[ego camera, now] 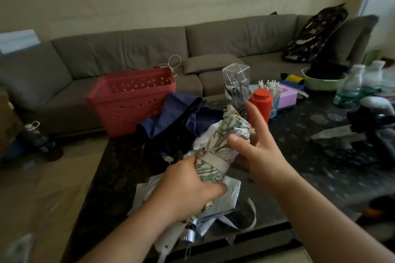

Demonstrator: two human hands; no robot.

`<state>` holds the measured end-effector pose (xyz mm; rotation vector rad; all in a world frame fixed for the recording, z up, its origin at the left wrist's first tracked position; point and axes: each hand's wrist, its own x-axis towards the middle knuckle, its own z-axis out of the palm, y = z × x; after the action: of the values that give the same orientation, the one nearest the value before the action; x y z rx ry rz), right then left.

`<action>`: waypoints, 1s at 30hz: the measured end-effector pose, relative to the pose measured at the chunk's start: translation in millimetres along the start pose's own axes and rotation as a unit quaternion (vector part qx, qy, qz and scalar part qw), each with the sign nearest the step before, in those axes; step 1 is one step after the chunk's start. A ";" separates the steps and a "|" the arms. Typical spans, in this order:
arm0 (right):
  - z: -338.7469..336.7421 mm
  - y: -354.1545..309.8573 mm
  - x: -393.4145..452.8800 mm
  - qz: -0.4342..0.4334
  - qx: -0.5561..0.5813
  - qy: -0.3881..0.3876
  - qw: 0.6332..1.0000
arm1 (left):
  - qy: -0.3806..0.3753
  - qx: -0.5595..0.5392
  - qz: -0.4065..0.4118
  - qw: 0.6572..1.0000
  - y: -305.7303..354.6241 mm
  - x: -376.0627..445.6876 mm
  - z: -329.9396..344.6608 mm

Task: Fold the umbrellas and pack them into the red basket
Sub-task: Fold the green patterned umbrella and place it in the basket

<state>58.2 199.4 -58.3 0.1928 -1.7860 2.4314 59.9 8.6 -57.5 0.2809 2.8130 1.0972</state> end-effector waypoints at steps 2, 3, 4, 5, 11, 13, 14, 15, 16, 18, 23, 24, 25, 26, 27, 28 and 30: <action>-5.2 -1.5 1.2 -0.066 -0.100 0.019 0.993 | -0.016 -0.026 -0.023 0.999 1.8 -4.1 6.6; -8.1 -0.4 0.8 -0.078 -0.144 0.008 0.986 | -0.022 -0.029 -0.029 0.999 1.7 -6.4 8.9; -10.6 0.8 0.0 -0.076 -0.168 -0.003 0.983 | -0.030 -0.032 -0.032 0.999 1.6 -8.4 10.6; -12.0 1.3 -1.6 -0.074 -0.193 -0.013 0.978 | -0.042 -0.034 -0.036 0.998 0.4 -10.5 12.0; -10.0 4.6 6.9 -0.110 -0.286 0.107 0.946 | -0.032 0.076 -0.029 0.996 -0.4 -25.5 24.8; -6.1 5.0 9.3 -0.079 -0.296 0.155 0.939 | 0.028 0.214 0.007 0.976 1.1 -29.2 27.4; -3.5 4.3 9.7 -0.063 -0.300 0.176 0.936 | 0.057 0.261 0.033 0.963 1.8 -29.9 28.2; -2.3 4.0 9.4 -0.049 -0.293 0.185 0.937 | 0.078 0.282 0.052 0.955 1.8 -29.8 27.8; -1.4 3.2 8.7 -0.039 -0.281 0.189 0.940 | 0.087 0.279 0.057 0.955 1.3 -28.4 26.5; 0.3 1.9 7.2 -0.047 -0.237 0.174 0.955 | 0.080 0.225 0.035 0.970 -0.2 -25.1 22.0; 0.7 9.7 0.6 0.042 -0.015 0.051 0.998 | 0.084 0.007 -0.034 0.996 -1.3 -16.0 19.7; 3.2 12.7 -2.0 0.057 0.003 0.010 0.998 | 0.079 -0.034 -0.038 0.996 -1.5 -14.3 21.4; 4.6 14.6 -4.2 0.057 0.003 -0.016 0.998 | 0.067 -0.059 -0.041 0.995 -0.8 -13.5 22.8; 4.3 15.3 -4.9 0.048 0.000 -0.023 0.999 | 0.050 -0.067 -0.040 0.996 0.5 -13.9 24.5; 2.9 14.2 -4.2 0.031 -0.009 -0.014 0.999 | 0.035 -0.061 -0.036 0.997 2.1 -15.9 26.4; 1.4 12.1 -3.4 0.011 -0.026 -0.002 1.000 | 0.025 -0.041 -0.034 0.998 2.7 -17.8 29.0; 1.1 9.2 -2.4 -0.020 -0.070 0.025 0.997 | 0.043 0.066 -0.019 0.997 5.2 -22.7 34.3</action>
<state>59.0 195.6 -67.0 0.1510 -1.9014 2.2524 88.4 30.2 -78.3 0.1943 2.9592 0.9403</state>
